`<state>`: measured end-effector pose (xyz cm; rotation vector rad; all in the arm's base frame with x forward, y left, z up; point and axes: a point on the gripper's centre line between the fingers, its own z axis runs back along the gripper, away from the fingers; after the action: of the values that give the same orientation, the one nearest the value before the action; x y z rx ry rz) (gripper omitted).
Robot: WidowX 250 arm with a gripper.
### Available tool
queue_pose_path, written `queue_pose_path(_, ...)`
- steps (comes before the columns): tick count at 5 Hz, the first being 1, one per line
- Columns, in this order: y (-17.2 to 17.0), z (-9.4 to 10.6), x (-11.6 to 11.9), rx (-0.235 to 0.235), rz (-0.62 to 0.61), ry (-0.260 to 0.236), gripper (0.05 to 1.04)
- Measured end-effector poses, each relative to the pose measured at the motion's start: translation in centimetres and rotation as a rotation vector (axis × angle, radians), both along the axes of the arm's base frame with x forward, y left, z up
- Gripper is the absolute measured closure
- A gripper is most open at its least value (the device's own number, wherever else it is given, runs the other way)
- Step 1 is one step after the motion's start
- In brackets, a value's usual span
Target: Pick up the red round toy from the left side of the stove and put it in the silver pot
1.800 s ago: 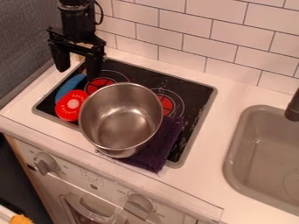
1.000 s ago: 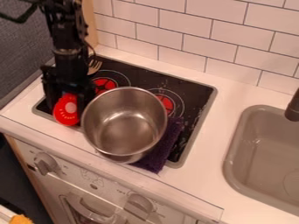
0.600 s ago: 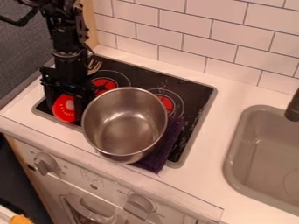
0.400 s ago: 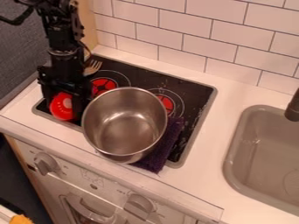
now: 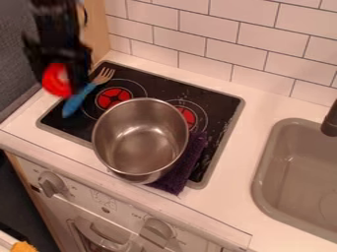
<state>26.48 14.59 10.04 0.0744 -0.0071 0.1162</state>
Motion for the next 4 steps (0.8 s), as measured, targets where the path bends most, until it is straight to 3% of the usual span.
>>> queue_pose_path(1, -4.6, 2.4, -0.2, -0.035, -0.108, -0.052, 0.265)
queue_pose_path(3, -10.8, 0.6, -1.5, -0.026, -0.278, -0.003, 0.265)
queue_pose_path(4, -10.8, -1.1, -1.2, -0.03, -0.256, 0.042, 0.2)
